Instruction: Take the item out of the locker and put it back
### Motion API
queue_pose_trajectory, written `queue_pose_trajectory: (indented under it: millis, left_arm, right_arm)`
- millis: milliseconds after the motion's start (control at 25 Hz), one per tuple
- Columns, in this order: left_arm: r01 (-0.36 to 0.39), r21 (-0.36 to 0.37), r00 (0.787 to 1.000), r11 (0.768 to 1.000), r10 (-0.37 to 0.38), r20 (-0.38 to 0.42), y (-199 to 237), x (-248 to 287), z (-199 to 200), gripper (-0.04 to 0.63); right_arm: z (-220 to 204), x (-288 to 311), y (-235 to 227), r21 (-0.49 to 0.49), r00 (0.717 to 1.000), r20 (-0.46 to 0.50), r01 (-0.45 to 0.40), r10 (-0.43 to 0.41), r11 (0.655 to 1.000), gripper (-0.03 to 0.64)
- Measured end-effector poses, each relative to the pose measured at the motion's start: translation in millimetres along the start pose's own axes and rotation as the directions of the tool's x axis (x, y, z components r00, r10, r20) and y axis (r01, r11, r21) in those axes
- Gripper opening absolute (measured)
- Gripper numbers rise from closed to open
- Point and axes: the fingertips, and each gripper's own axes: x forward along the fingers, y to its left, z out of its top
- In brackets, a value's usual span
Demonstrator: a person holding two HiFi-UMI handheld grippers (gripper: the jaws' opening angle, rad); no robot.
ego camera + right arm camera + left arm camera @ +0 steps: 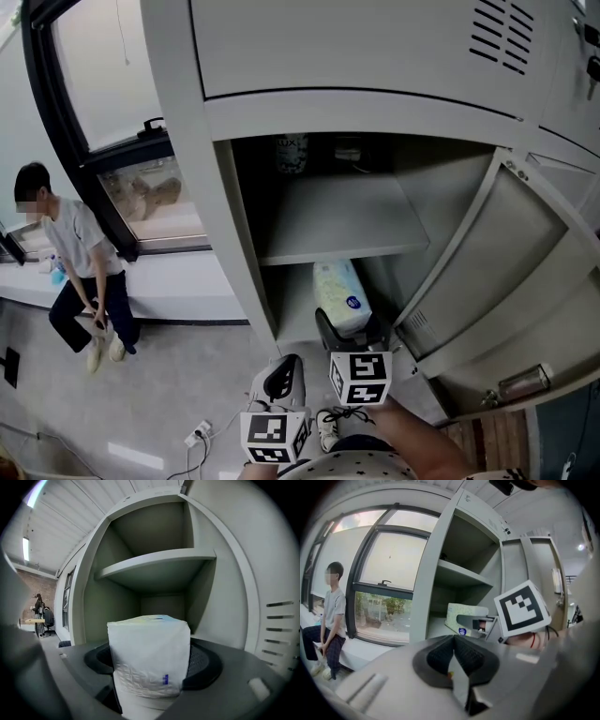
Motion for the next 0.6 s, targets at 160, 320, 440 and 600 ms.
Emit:
queue_pose_trajectory:
  millis: [160, 320, 440, 600]
  left_arm:
    - [0.001, -0.001, 1.000, 1.000, -0.001, -0.009, 5, -1, -1, 0.006]
    - [0.010, 0.000, 1.000, 1.000, -0.010, -0.012, 4, -9, -3, 0.006]
    - [0.015, 0.006, 1.000, 1.000, -0.014, -0.009, 1, -21, -5, 0.006]
    - [0.026, 0.020, 1.000, 0.999, -0.026, 0.006, -10, -42, -8, 0.006]
  right_arm:
    - [0, 2, 0, 0.002, 0.999, 0.034, 0.025, -0.025, 1.000, 0.398]
    - [6, -9, 0, 0.008, 0.998, 0.059, 0.024, -0.024, 1.000, 0.427]
    - [7, -29, 2, 0.010, 0.998, 0.059, 0.022, -0.023, 1.000, 0.430]
    - [1, -71, 11, 0.050, 0.999, 0.043, 0.002, -0.004, 0.999, 0.418]
